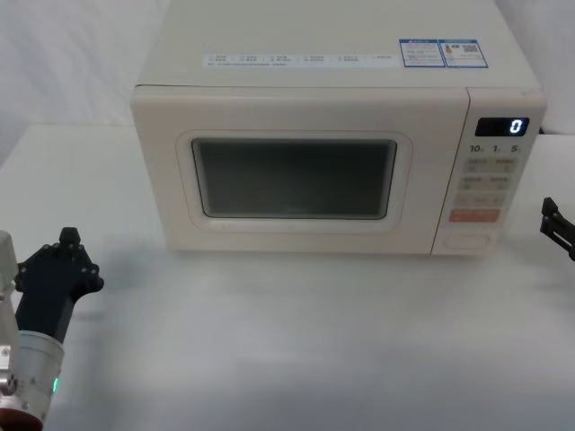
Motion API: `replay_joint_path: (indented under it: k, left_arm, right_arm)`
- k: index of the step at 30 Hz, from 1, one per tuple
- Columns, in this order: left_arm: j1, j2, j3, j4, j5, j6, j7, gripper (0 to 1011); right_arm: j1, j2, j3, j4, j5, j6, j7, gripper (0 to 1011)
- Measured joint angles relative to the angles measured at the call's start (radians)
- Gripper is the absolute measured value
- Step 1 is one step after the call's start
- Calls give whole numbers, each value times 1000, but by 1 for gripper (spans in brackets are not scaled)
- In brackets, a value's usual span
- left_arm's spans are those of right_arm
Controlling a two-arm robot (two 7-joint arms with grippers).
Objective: Press the button to open the microwave door with one hand; close the microwave door with the other hand.
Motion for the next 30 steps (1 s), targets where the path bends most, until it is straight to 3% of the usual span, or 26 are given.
replay_joint_path:
  k: [8,18,26,30]
  left_arm:
    - [-17,-26,-9,1,-23,22,-37,0]
    - [-35,-35,-2,24,30,31,-51,0]
    - [-35,-35,-3,23,26,31,-51,0]
    - [-35,-35,-3,22,24,30,-51,91]
  right_arm:
    - [0,0,0,0,0,0,0,1002]
    - [0,0,0,0,0,0,0,1002]
    - [0,0,0,0,0,0,0,1002]
    - [0,0,0,0,0,0,0,1002]
